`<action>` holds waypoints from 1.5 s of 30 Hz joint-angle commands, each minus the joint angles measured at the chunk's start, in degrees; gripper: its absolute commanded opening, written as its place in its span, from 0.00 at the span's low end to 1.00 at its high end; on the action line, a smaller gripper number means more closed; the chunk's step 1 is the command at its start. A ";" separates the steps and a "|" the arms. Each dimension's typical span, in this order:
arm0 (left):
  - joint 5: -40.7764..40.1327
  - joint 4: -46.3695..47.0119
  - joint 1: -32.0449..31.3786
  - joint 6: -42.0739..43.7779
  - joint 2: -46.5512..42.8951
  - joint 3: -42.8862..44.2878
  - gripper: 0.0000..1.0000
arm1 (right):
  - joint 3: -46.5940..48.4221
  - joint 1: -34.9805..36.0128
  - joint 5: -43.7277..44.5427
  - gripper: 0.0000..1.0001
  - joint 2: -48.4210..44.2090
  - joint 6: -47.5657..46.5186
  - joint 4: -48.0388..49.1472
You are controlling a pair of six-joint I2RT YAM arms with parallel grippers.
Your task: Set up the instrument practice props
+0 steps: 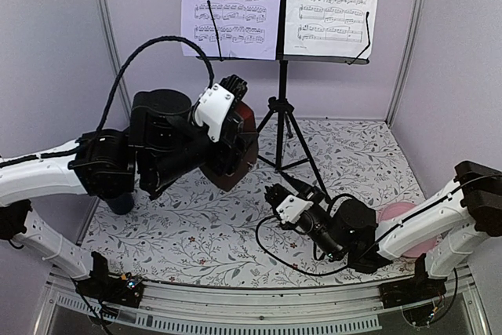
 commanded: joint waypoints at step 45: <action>-7.38 -7.74 -4.86 -8.92 -0.45 8.31 0.20 | 12.40 4.05 0.26 0.33 15.91 -55.45 41.63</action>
